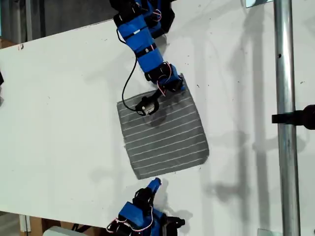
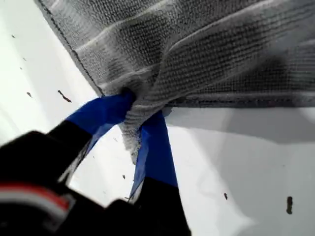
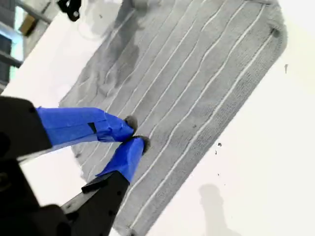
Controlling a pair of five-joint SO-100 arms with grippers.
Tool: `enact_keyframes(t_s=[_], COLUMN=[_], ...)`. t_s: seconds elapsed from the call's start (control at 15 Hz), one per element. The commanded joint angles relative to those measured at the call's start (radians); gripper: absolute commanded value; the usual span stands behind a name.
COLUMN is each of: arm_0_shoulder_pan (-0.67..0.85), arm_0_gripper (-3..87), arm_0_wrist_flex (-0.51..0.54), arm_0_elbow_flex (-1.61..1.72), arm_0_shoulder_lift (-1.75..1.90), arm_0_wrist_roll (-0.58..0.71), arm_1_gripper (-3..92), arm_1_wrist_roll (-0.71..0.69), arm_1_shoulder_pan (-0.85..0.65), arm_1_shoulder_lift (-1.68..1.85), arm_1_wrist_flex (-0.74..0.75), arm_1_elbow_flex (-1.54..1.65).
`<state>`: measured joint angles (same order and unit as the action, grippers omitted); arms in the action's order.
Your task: Grasp corners of a towel and fold twice.
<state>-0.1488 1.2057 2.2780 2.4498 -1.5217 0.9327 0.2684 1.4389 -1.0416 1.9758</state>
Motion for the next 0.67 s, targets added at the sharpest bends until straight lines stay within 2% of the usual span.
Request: enact_keyframes(t_s=[0.0,0.07,0.2,0.27,0.47,0.6], arm_0_shoulder_pan=[-0.071,-0.104,-0.144,-0.156,-0.202,-0.21], arm_0_gripper=[9.2,12.0,20.4,25.4,40.2,44.3], arm_0_wrist_flex=[0.003,0.026,0.153,0.183,0.253,0.325], arm_0_elbow_flex=[-0.356,-0.492,-0.77,-0.845,-1.083,-1.19], arm_0_shoulder_lift=[-0.408,-0.557,-0.83,-0.917,-1.106,-1.187], arm_0_wrist_roll=[0.072,0.11,0.101,0.103,0.121,0.138], arm_1_gripper=[-0.2,-0.2,-0.2,-0.2,-0.2,-0.2], arm_1_wrist_roll=[-0.011,-0.011,-0.011,-0.011,-0.011,-0.011], arm_1_shoulder_pan=[0.002,0.002,0.002,0.002,0.002,0.005], arm_1_shoulder_lift=[0.003,0.003,0.005,0.009,0.011,0.011], arm_1_wrist_flex=[-0.005,-0.005,-0.005,-0.003,-0.003,-0.003], arm_1_elbow_flex=[-0.015,-0.015,-0.015,-0.011,-0.011,-0.011])
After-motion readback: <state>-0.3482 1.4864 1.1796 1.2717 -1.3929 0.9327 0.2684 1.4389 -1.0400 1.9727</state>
